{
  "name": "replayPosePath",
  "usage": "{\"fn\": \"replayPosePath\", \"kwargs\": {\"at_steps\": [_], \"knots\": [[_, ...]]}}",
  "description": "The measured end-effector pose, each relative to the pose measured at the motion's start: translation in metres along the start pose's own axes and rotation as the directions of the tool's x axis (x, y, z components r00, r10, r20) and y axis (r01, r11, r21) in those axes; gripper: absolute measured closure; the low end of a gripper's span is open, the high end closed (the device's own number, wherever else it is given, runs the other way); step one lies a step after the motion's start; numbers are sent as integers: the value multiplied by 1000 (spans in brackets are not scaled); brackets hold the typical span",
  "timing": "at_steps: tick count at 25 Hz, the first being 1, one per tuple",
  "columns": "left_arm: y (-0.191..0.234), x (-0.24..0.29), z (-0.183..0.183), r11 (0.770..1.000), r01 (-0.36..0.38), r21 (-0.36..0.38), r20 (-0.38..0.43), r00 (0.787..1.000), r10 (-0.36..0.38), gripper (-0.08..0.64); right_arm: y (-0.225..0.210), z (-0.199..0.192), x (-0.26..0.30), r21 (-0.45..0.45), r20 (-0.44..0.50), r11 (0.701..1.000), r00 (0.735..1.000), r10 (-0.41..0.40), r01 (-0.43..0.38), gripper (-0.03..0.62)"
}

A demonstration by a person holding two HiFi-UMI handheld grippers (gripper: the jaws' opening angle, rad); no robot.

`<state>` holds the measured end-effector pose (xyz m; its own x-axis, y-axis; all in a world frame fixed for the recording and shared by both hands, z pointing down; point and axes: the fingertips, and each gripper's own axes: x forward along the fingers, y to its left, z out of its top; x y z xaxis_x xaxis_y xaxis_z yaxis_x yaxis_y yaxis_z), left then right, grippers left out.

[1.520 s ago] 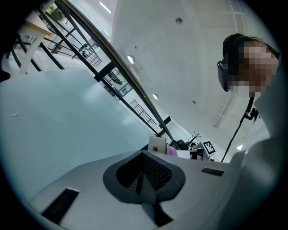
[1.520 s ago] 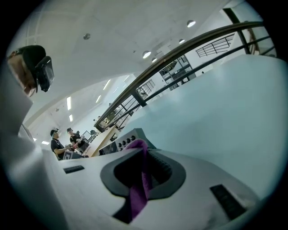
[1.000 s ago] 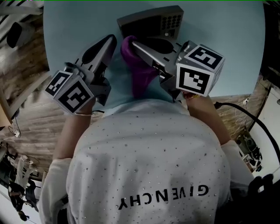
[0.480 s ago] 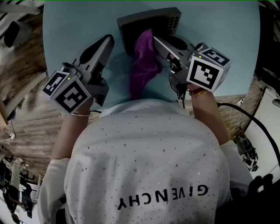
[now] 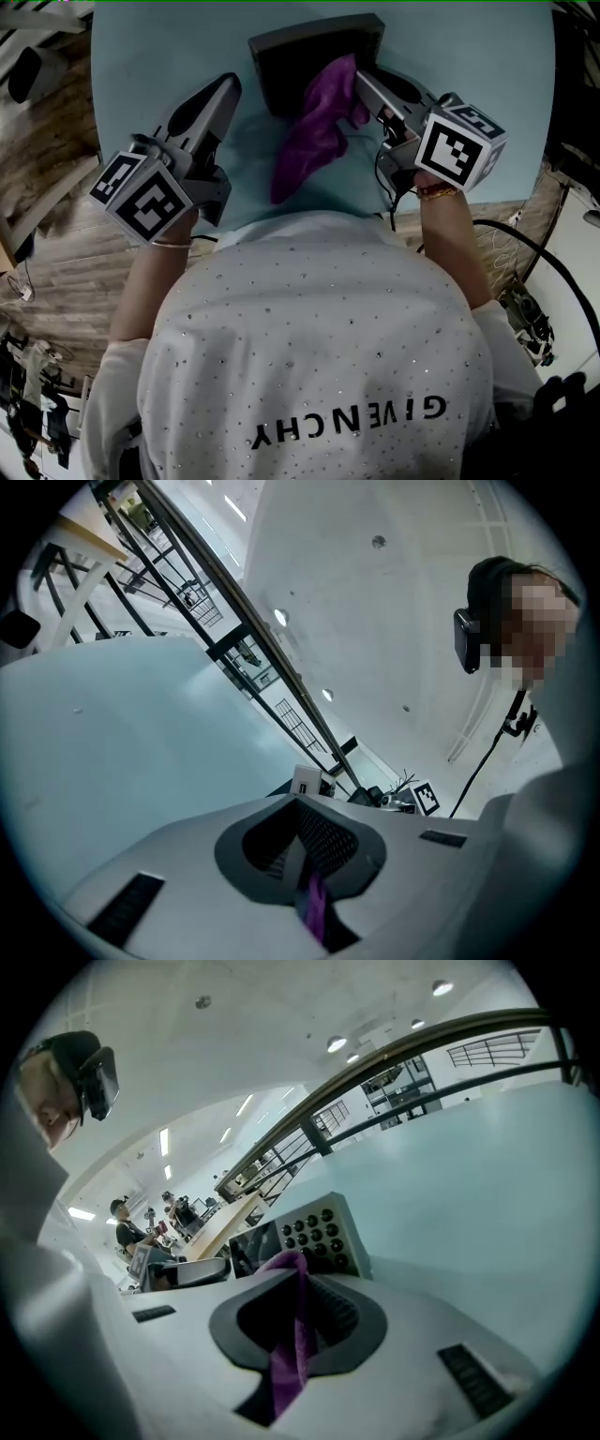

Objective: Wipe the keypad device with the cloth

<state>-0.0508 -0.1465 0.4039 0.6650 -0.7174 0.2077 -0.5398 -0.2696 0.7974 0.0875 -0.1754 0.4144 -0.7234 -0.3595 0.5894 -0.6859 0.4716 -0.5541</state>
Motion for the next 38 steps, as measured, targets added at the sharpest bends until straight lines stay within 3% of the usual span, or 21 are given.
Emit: {"fn": "replayPosePath", "kwargs": {"at_steps": [7, 21, 23, 26, 29, 33, 38], "knots": [[-5, 3, 5, 1000, 3, 3, 5, 1000, -3, 566, -28, 18, -18, 40, 53, 996, 995, -84, 82, 569], [-4, -4, 12, 999, -37, 7, 27, 999, 37, 566, -68, 26, -39, 171, 126, 975, 978, -166, 144, 569], [-6, -9, 13, 999, -49, 10, 34, 998, 49, 566, -52, 31, -39, 175, 156, 981, 982, -110, 82, 569], [-11, -32, 12, 996, -84, 7, 61, 995, 83, 566, -3, 34, -33, 133, 189, 989, 981, 39, -65, 569], [-24, -61, 12, 993, -117, -2, 104, 988, 117, 566, 40, 23, -25, 47, 149, 989, 980, 132, -141, 569], [-31, -74, 1, 985, -170, 6, 131, 977, 168, 566, 66, 6, 1, -54, 64, 974, 973, 223, -220, 569], [-46, -75, -5, 971, -239, -22, 202, 950, 238, 566, 89, -14, 22, -135, -17, 956, 966, 259, -259, 569]]}}
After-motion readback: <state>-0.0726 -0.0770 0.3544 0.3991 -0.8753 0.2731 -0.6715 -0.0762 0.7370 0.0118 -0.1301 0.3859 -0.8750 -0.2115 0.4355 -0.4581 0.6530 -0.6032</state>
